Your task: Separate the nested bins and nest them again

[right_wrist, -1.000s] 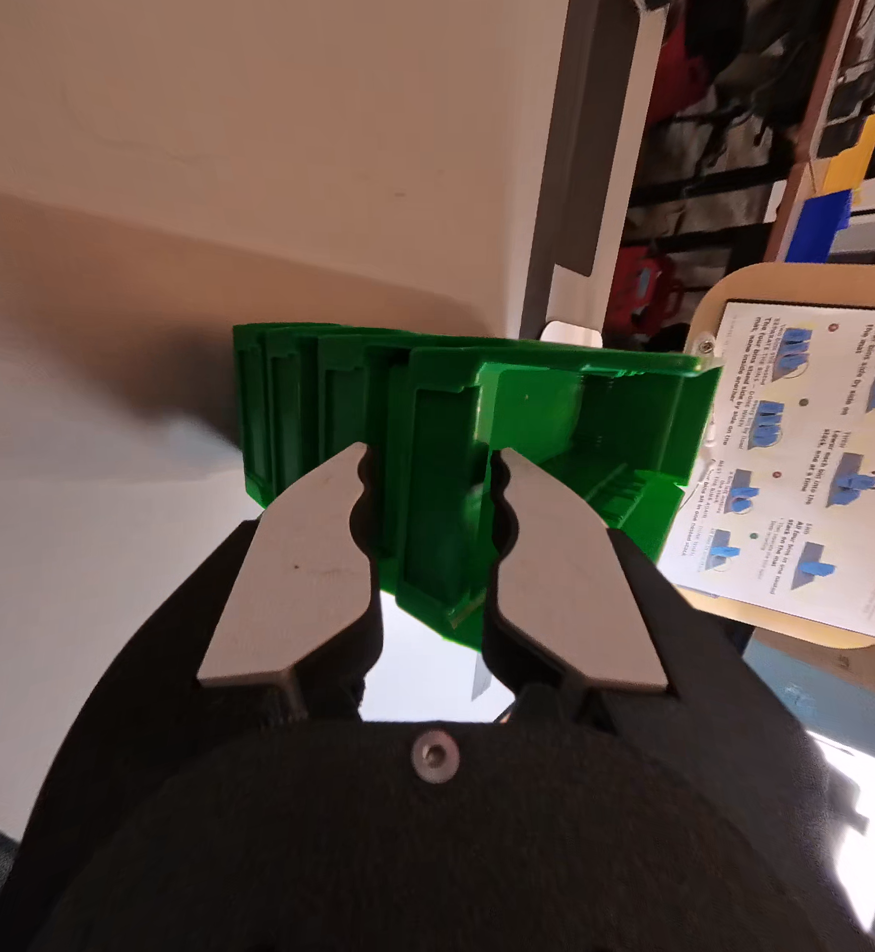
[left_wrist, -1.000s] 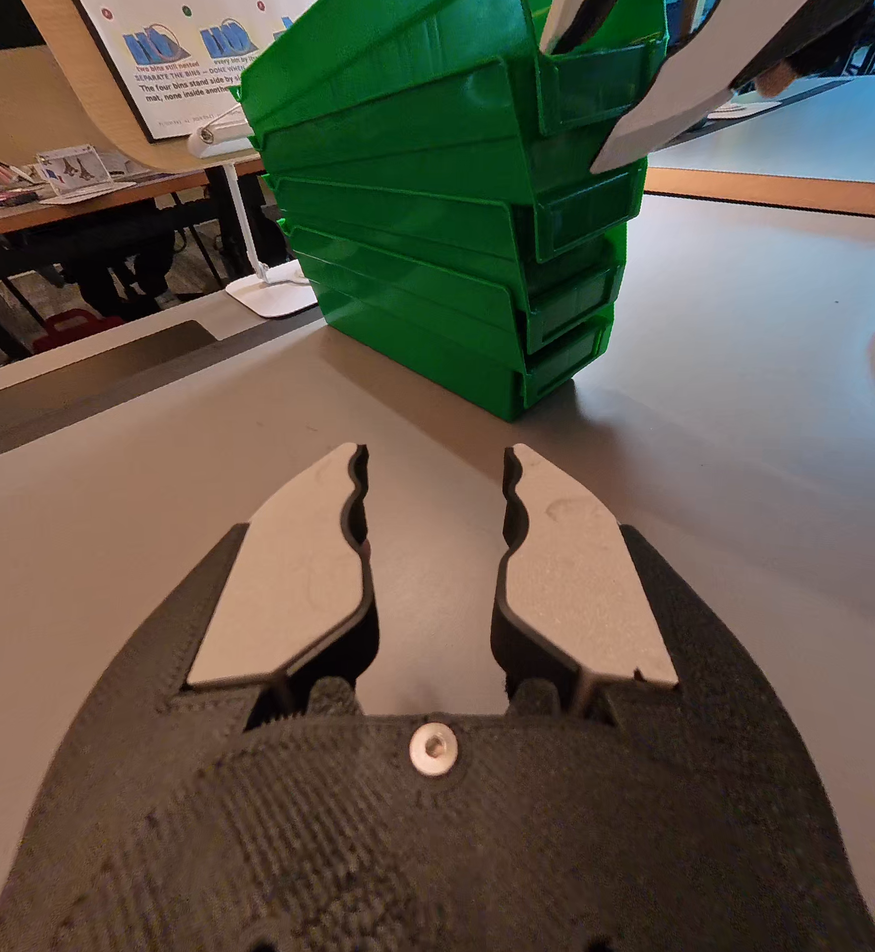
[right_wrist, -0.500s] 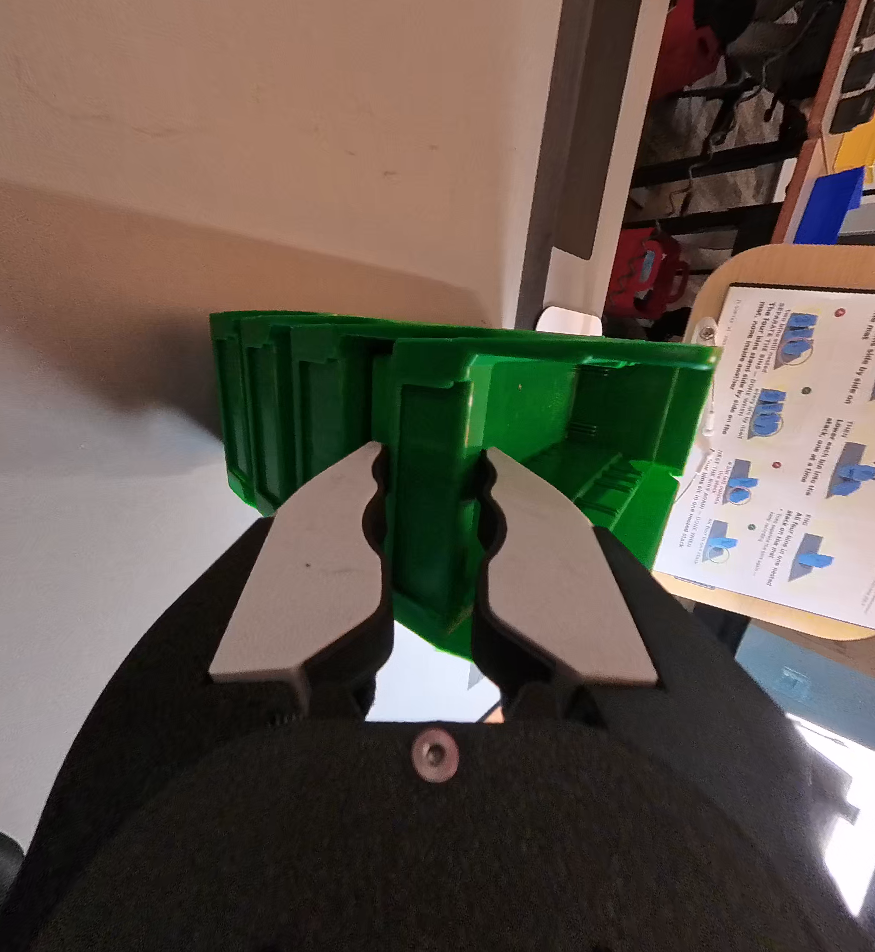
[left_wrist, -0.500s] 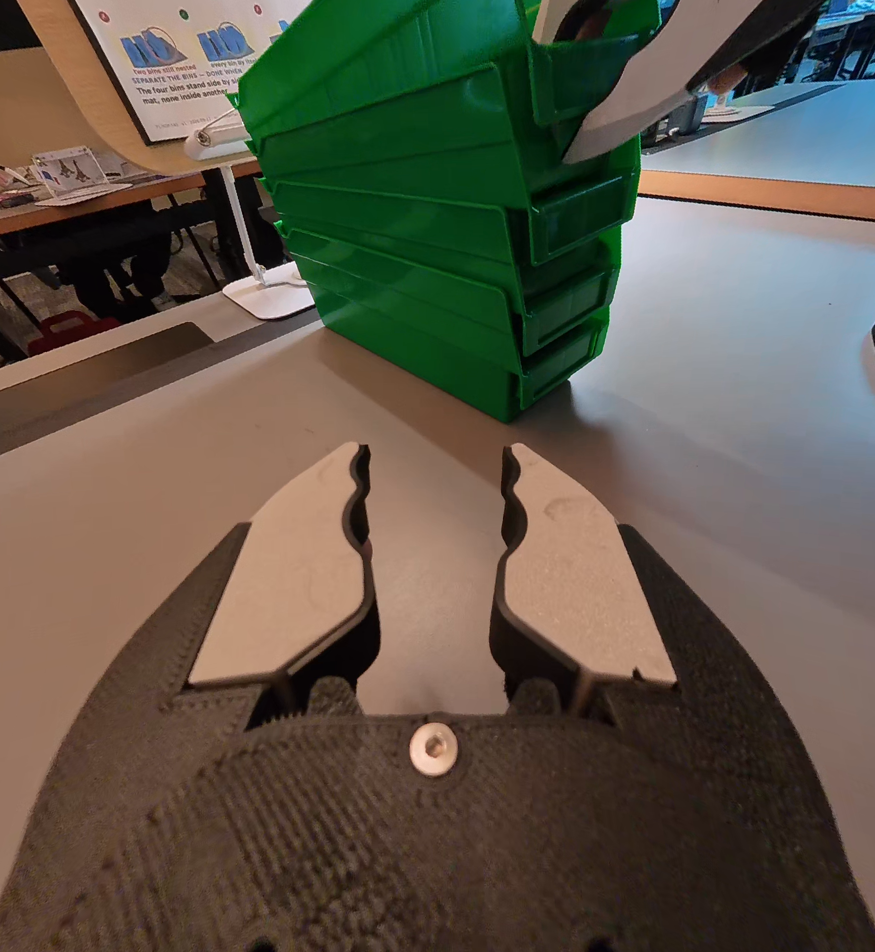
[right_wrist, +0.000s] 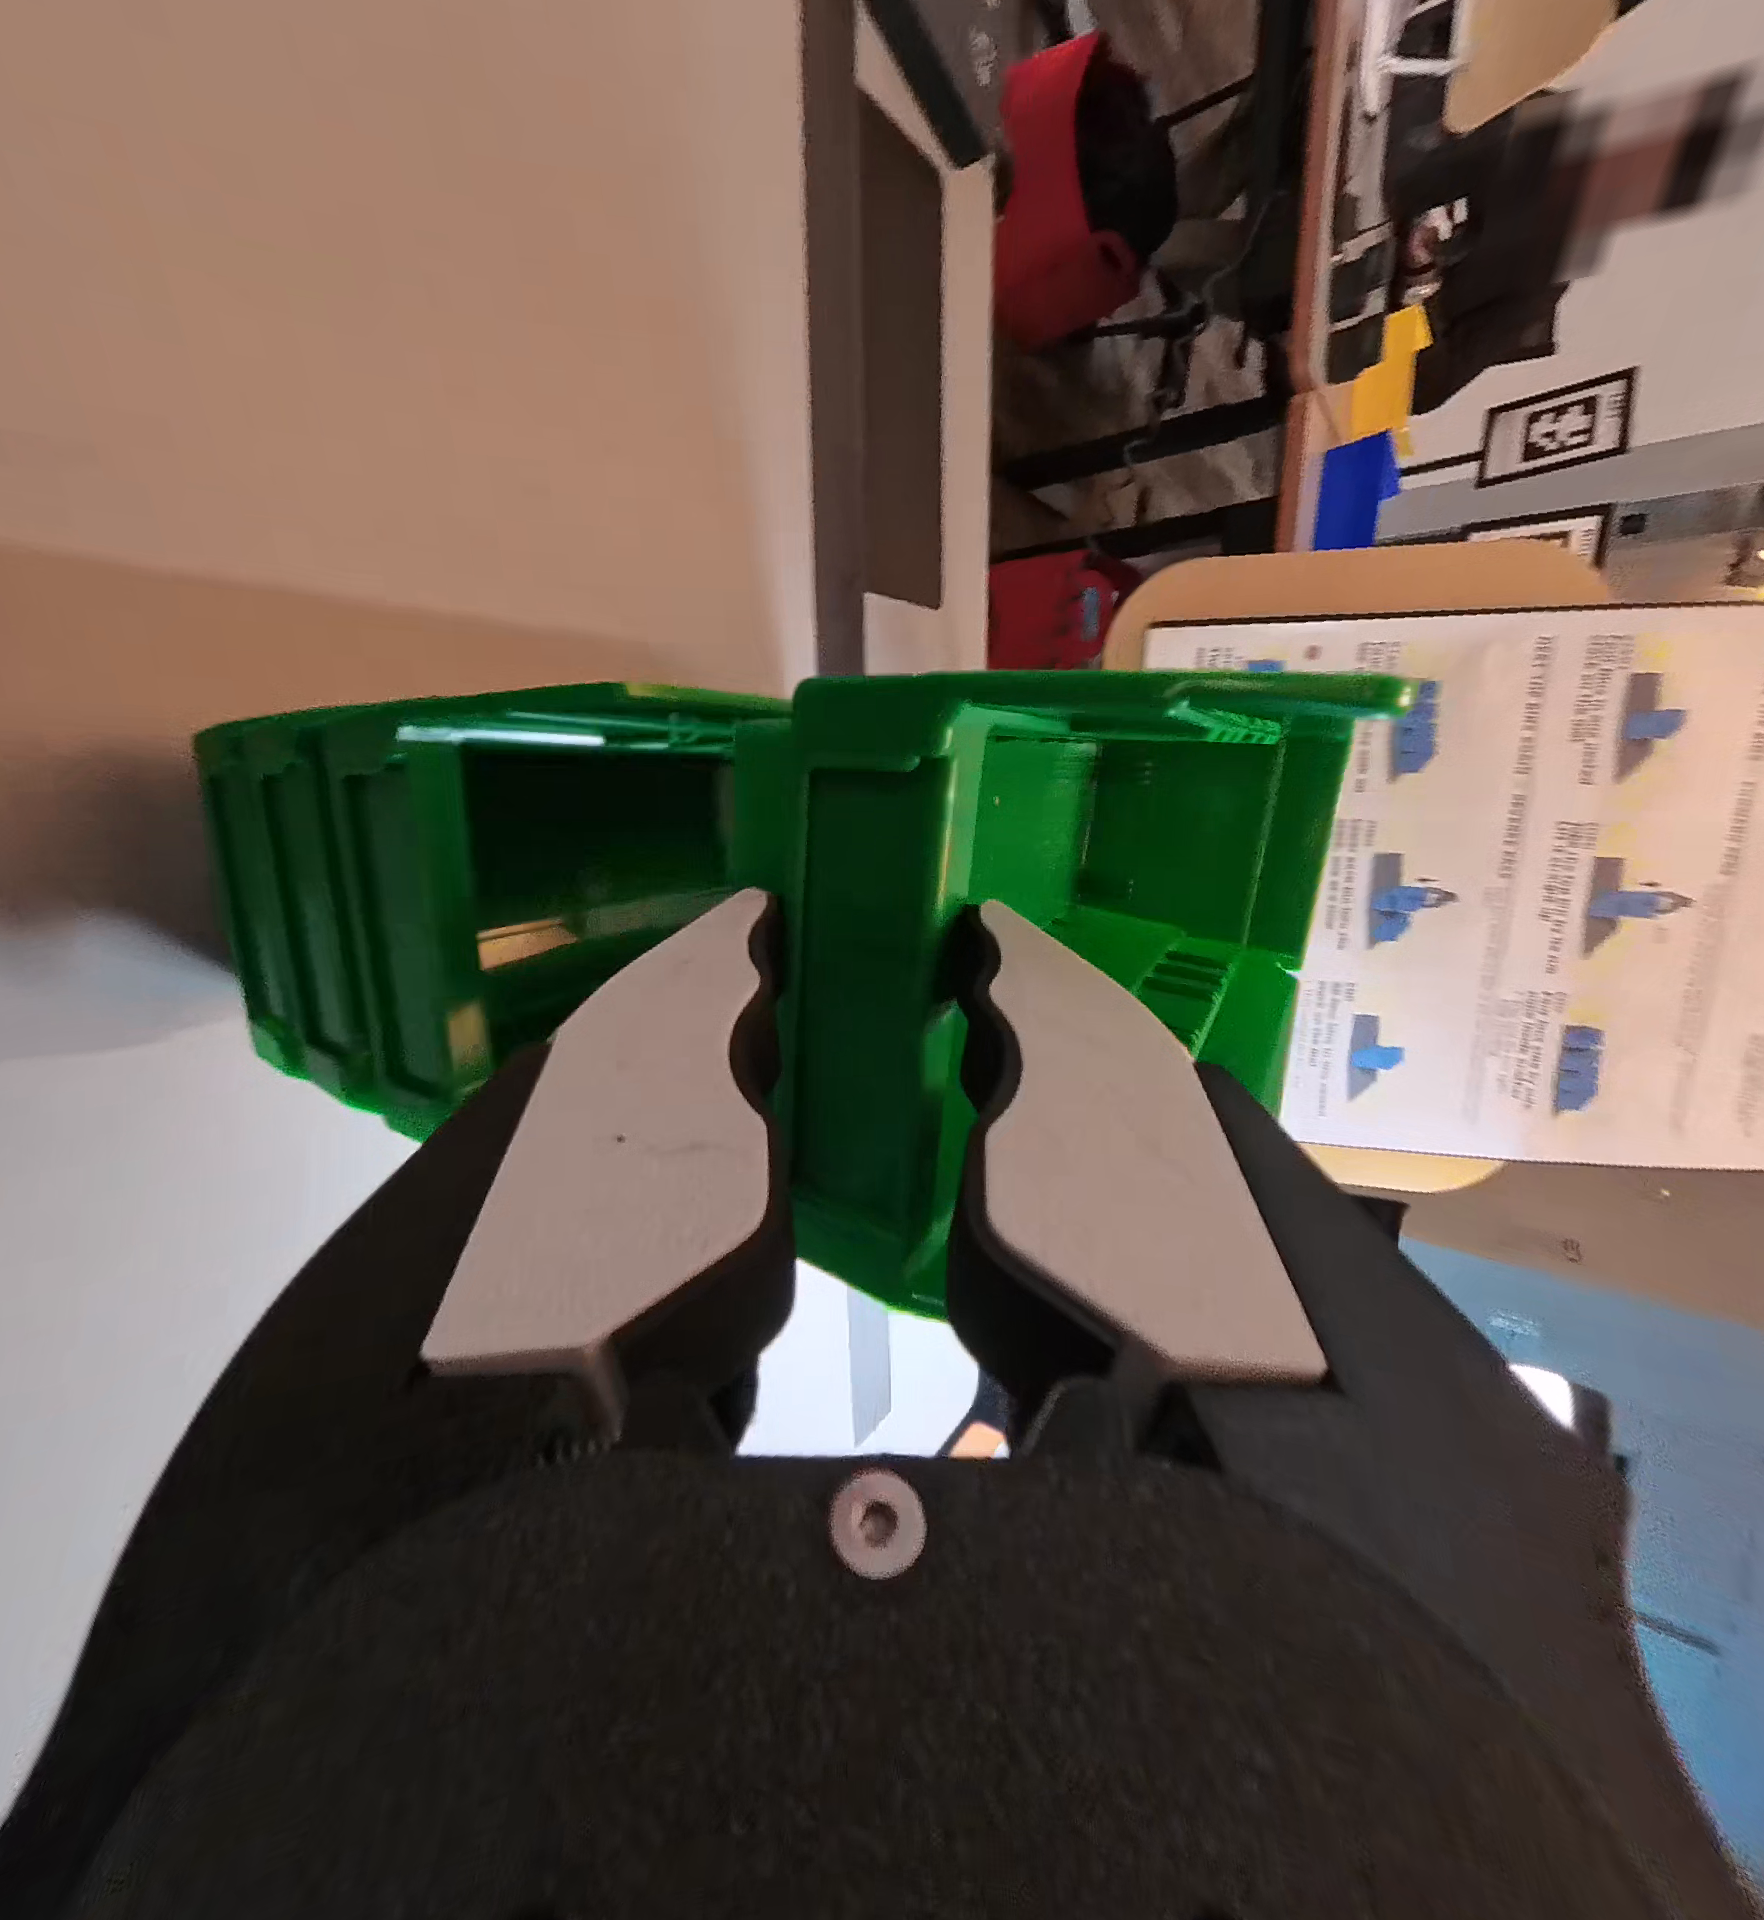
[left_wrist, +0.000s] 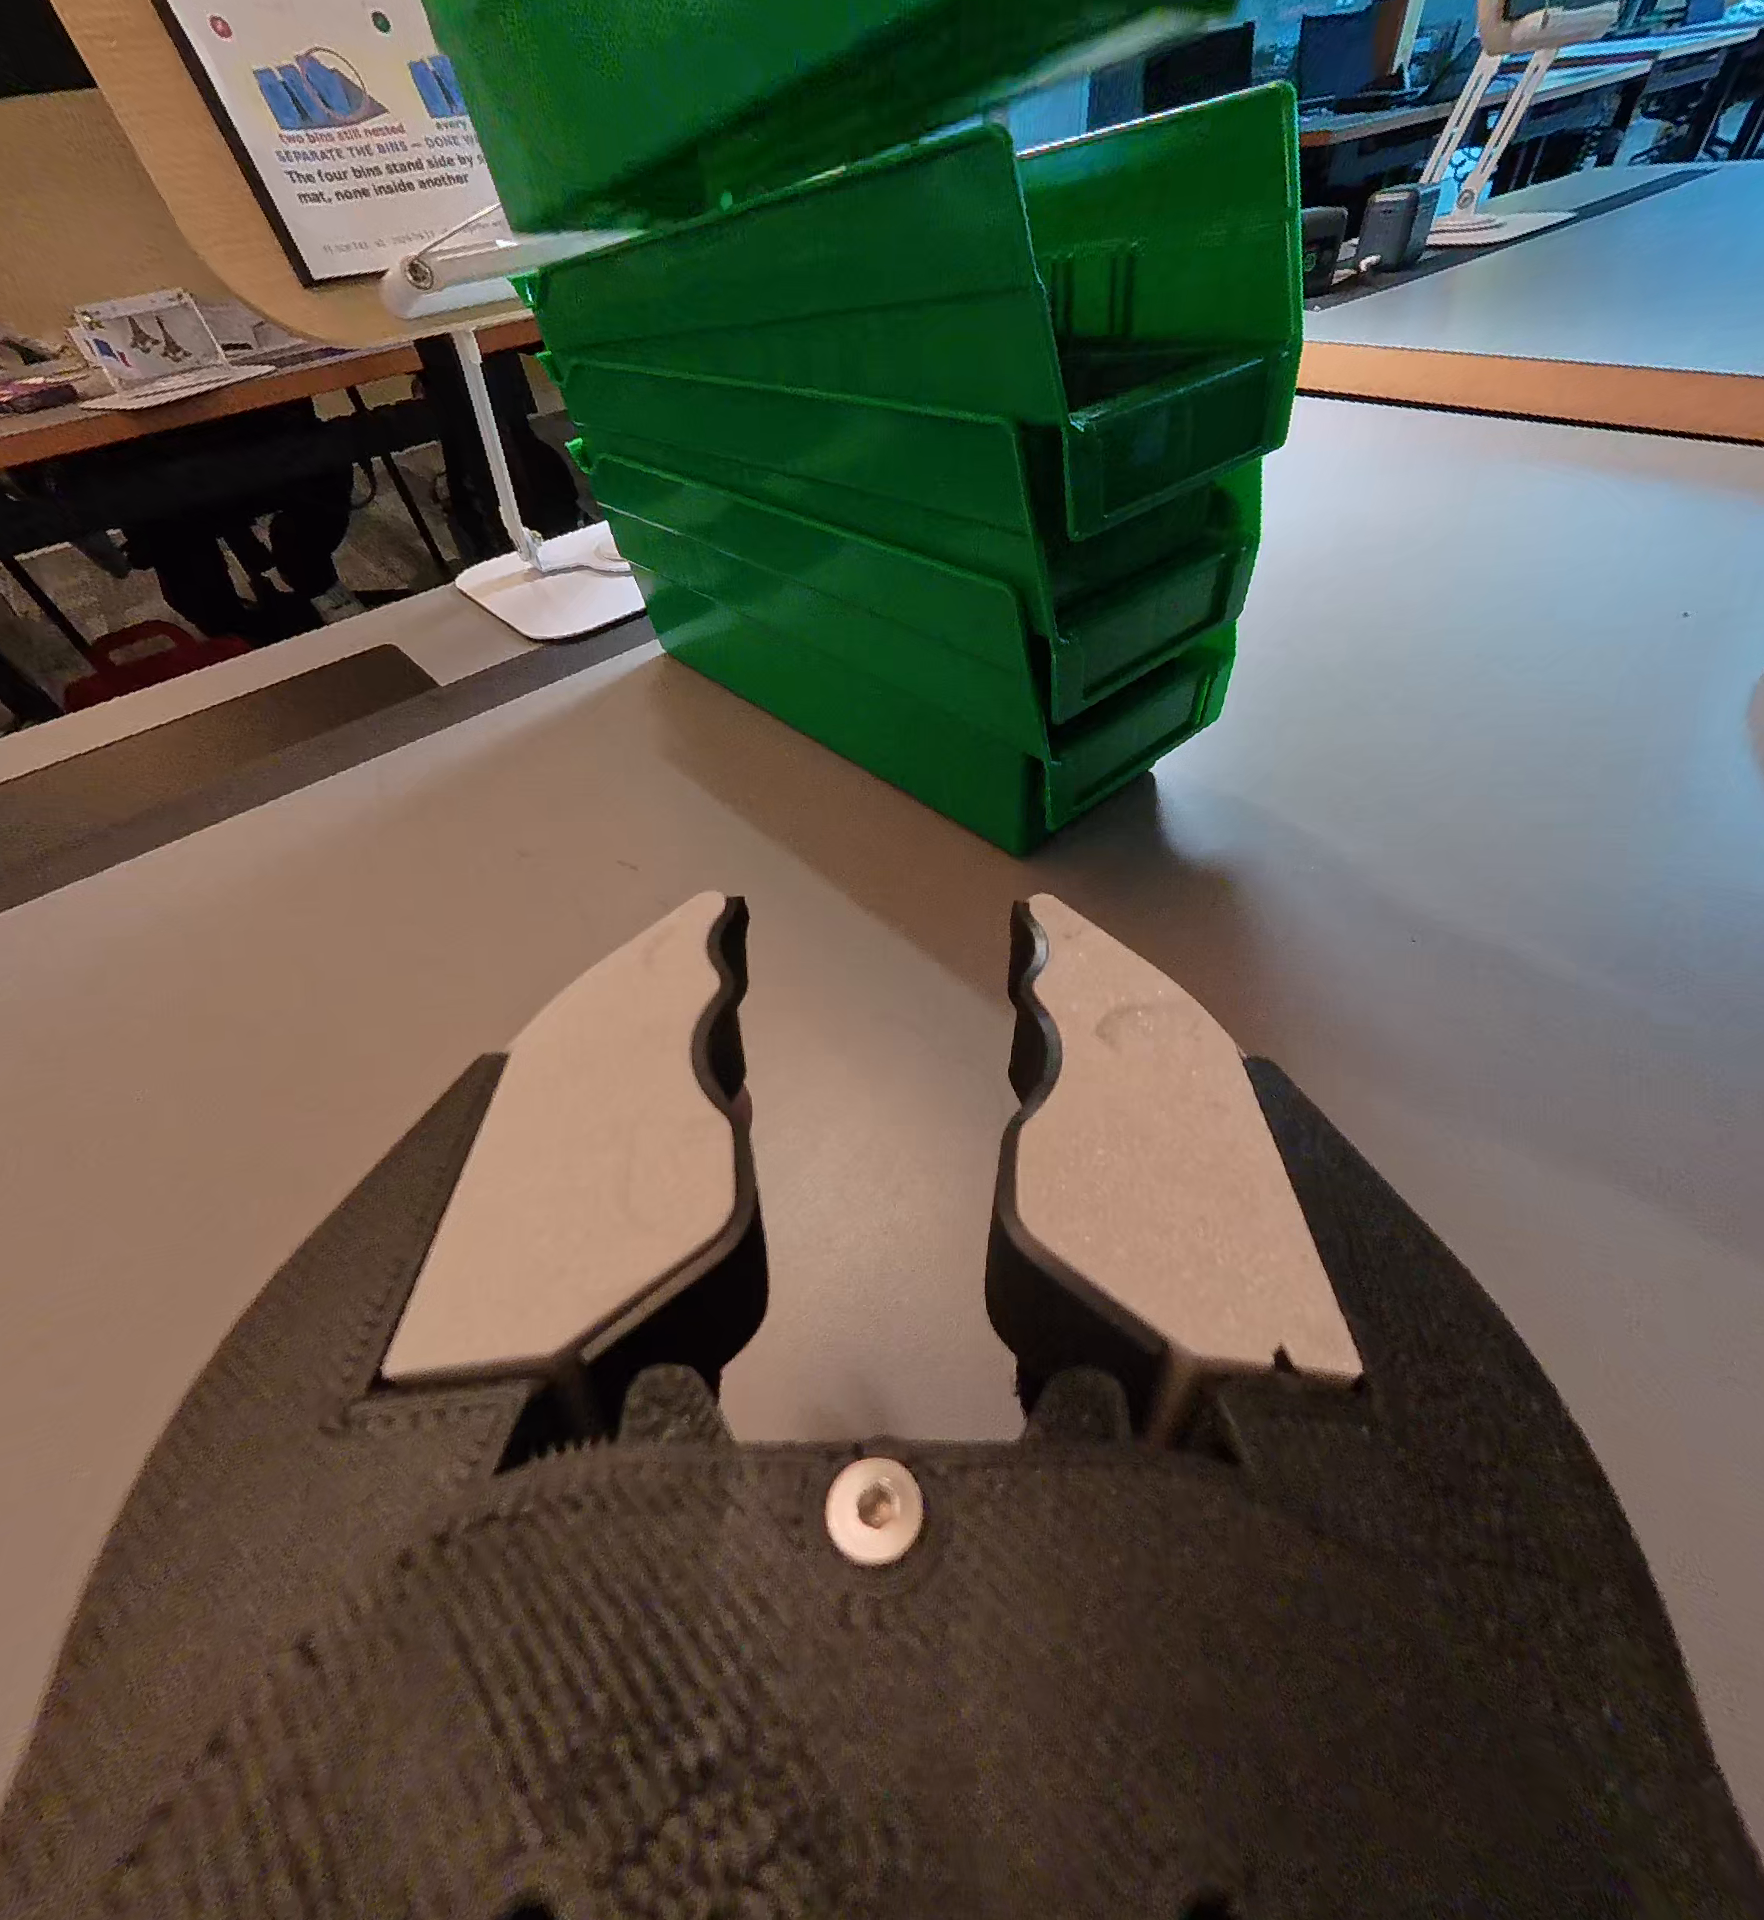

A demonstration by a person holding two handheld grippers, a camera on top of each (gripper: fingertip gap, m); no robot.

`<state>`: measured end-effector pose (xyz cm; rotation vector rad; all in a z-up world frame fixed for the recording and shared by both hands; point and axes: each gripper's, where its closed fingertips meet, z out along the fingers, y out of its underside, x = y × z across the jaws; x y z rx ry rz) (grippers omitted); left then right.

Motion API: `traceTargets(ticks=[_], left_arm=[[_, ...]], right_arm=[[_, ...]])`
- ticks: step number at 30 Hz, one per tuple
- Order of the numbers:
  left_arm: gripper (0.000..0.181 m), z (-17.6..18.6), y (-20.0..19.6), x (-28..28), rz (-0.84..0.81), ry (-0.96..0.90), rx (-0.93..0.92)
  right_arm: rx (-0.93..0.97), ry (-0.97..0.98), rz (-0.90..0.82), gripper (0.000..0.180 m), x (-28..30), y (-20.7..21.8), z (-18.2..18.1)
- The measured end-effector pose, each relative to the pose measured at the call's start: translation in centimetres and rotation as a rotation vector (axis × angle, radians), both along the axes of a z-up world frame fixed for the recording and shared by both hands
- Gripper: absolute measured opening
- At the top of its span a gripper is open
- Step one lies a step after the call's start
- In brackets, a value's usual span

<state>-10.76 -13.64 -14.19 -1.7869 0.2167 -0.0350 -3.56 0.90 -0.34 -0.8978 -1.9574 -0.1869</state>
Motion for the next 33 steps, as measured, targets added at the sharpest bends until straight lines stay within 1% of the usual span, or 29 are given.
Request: traceTargets(ticks=[4,7,9,11,16,27,30,33], left_arm=[[0.049,0.1,0.0,-0.1,0.003,0.000,0.004],[0.049,0.1,-0.1,-0.1,0.006,0.000,0.006],[0.049,0.2,-0.1,-0.1,0.005,0.000,0.007],[0.048,0.1,0.0,-0.1,0.005,0.001,0.005],[0.049,-0.1,0.0,-0.1,0.004,0.006,-0.005],[0.048,-0.7,0.3,-0.2,0.011,0.002,-0.038],[0.048,-0.8,0.4,-0.2,0.012,-0.004,-0.041],[0.048,-1.0,0.4,-0.3,0.011,-0.005,-0.051]], right_arm=[[0.042,0.075,-0.005,0.032,0.4,0.4,3.4],[0.080,0.110,-0.016,0.032,1.6,1.0,5.3],[0.101,0.116,-0.024,0.032,3.0,1.5,5.7],[0.121,0.110,-0.037,0.032,4.5,2.2,5.1],[0.159,0.065,-0.093,0.032,8.8,4.8,1.2],[0.124,-0.068,-0.185,0.032,18.2,11.6,-11.8],[0.129,-0.079,-0.217,0.032,20.0,13.5,-14.4],[0.114,-0.084,-0.236,0.032,21.2,14.9,-16.3]])
